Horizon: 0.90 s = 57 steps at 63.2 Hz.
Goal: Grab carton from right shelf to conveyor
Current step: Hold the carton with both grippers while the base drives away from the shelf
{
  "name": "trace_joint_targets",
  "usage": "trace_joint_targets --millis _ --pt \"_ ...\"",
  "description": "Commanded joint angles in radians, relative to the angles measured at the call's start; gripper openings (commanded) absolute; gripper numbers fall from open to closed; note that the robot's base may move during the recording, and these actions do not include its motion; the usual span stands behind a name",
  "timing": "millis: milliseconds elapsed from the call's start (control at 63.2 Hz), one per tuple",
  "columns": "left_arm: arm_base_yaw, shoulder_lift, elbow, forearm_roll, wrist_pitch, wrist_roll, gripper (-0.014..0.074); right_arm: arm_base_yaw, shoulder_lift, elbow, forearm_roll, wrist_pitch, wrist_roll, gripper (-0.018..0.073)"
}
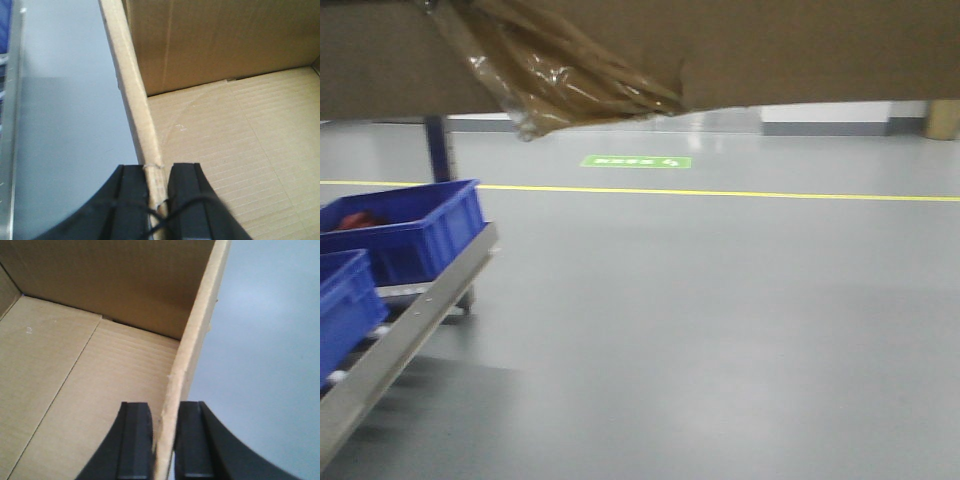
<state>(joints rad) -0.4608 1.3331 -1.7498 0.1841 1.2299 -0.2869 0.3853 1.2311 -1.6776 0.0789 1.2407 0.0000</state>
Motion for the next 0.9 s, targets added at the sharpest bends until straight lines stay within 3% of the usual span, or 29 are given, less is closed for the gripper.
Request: trace_joint_targets --millis 0,886 --pt "-0.004 -0.010 -0.001 0.030 -0.020 0.016 -0.0018 0.002 -0.019 -0.005 0.008 -0.023 -0.026 -0.0066" --pt "-0.004 -0.010 -0.001 0.034 -0.020 0.016 -0.0018 0.002 -0.019 -0.005 0.008 -0.023 -0.026 -0.0066"
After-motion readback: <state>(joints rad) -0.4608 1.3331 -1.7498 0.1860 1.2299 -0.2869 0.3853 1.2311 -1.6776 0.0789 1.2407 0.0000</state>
